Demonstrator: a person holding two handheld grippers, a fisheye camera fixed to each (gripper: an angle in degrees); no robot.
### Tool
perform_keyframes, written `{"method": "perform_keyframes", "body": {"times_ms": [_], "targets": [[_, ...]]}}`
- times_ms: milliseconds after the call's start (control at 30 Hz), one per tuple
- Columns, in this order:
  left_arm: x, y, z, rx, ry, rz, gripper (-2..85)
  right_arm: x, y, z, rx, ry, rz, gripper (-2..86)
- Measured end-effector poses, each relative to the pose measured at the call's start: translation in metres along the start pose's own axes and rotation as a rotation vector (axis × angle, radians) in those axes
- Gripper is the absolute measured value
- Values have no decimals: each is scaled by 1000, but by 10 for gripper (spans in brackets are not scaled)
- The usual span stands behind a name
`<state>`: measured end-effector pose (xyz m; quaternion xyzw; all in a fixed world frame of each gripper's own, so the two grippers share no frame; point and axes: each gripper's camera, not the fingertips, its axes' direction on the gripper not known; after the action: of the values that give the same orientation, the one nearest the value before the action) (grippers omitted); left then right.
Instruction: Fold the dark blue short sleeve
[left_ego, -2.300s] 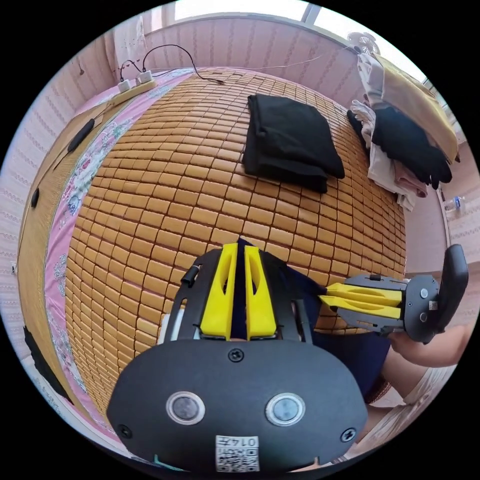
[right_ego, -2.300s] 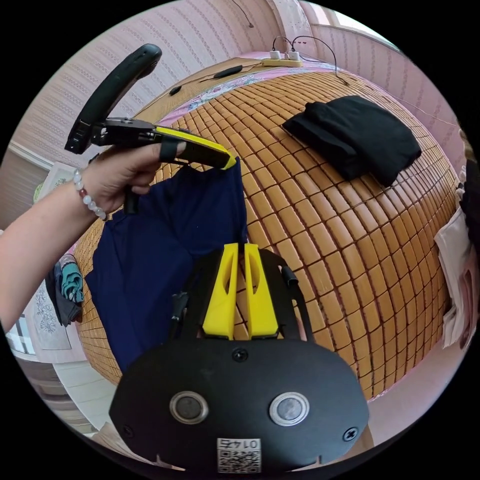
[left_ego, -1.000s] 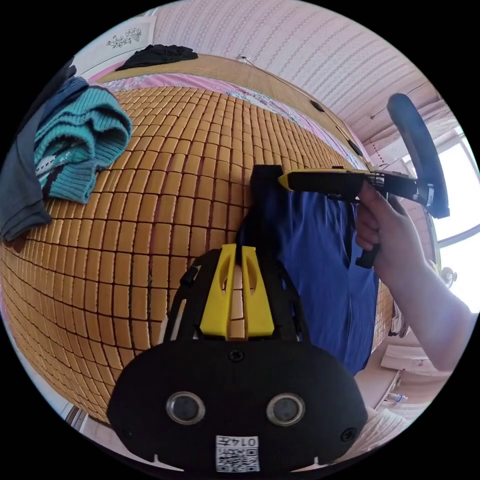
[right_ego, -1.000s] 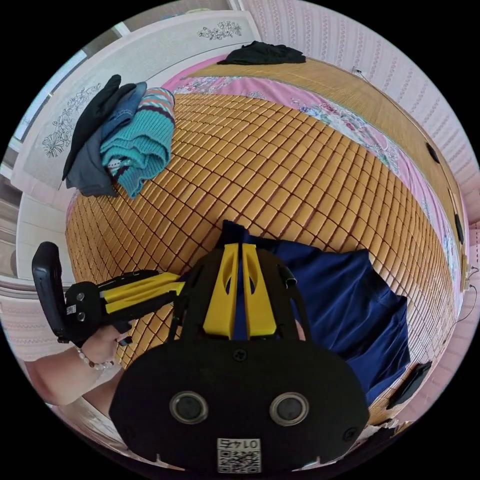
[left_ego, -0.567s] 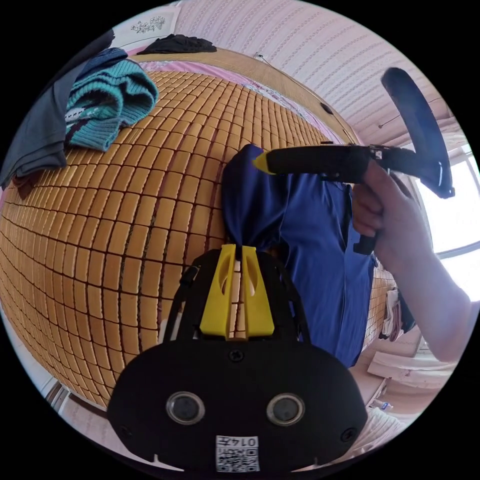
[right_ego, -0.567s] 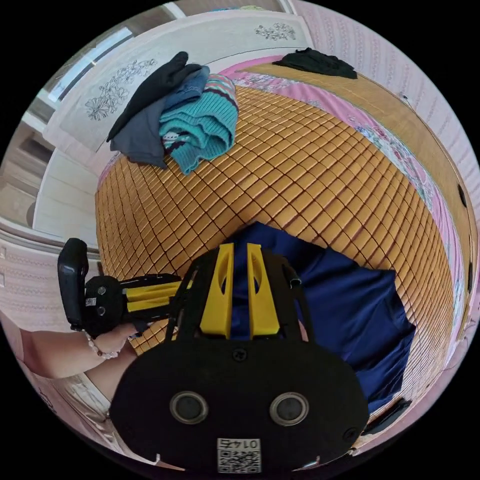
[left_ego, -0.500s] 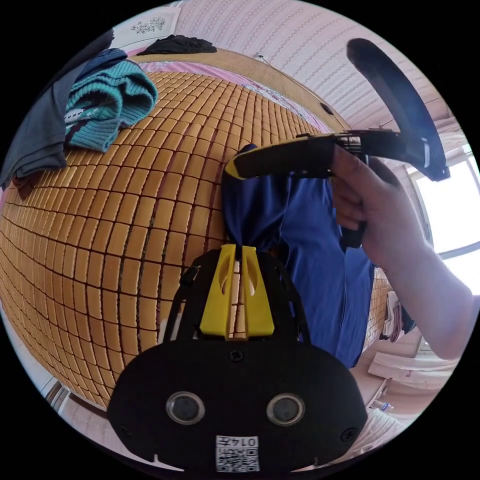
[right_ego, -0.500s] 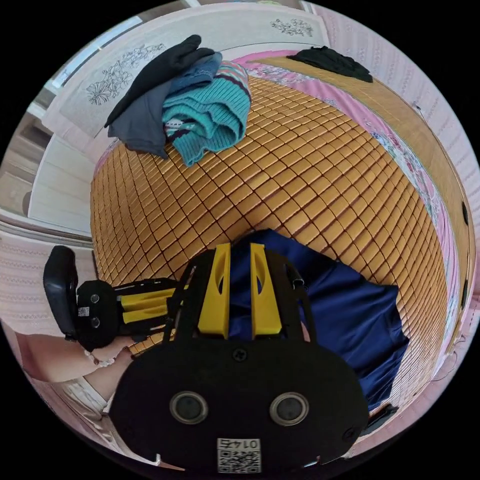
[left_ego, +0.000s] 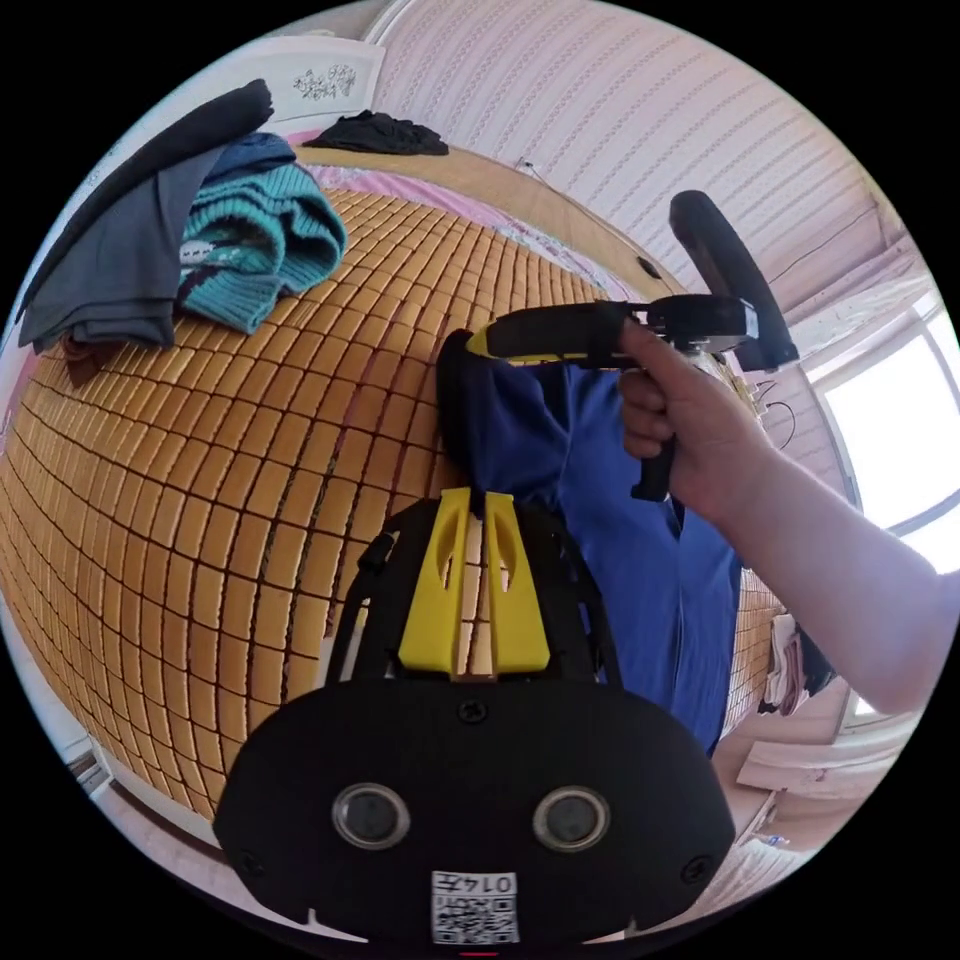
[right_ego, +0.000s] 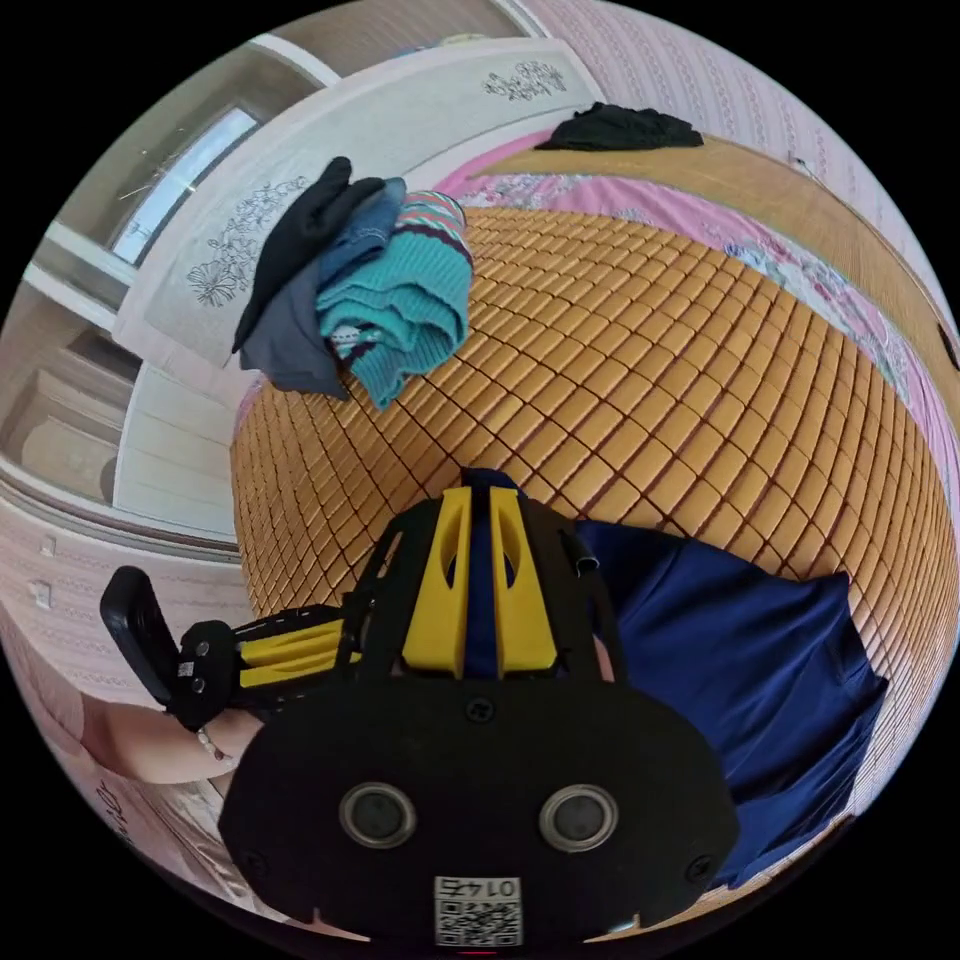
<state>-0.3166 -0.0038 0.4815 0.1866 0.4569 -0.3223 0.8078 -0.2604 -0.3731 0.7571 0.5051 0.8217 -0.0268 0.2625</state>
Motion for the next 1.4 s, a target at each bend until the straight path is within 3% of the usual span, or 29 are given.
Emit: {"method": "perform_keyframes", "body": {"times_ms": [167,633,933,1100,1233,1400], "targets": [[-10,0,-1,-34,51,-80,22,-12,8,-28,89,45,-42,41],[22,-6,-37,-22,27,-46,2,-87,-3,29,-69,196,-225,56],[32,-8,-43,-23,75,-37,59,-63,22,-28,77,235,-129,49],[41,-4,-19,-65,26,-46,78,-75,20,8,-9,210,-163,54],[60,5,-7,-78,-35,72,65,-92,17,45,-115,235,-196,64],[65,17,1,-80,-56,101,46,-100,32,61,-78,351,-196,40]]}}
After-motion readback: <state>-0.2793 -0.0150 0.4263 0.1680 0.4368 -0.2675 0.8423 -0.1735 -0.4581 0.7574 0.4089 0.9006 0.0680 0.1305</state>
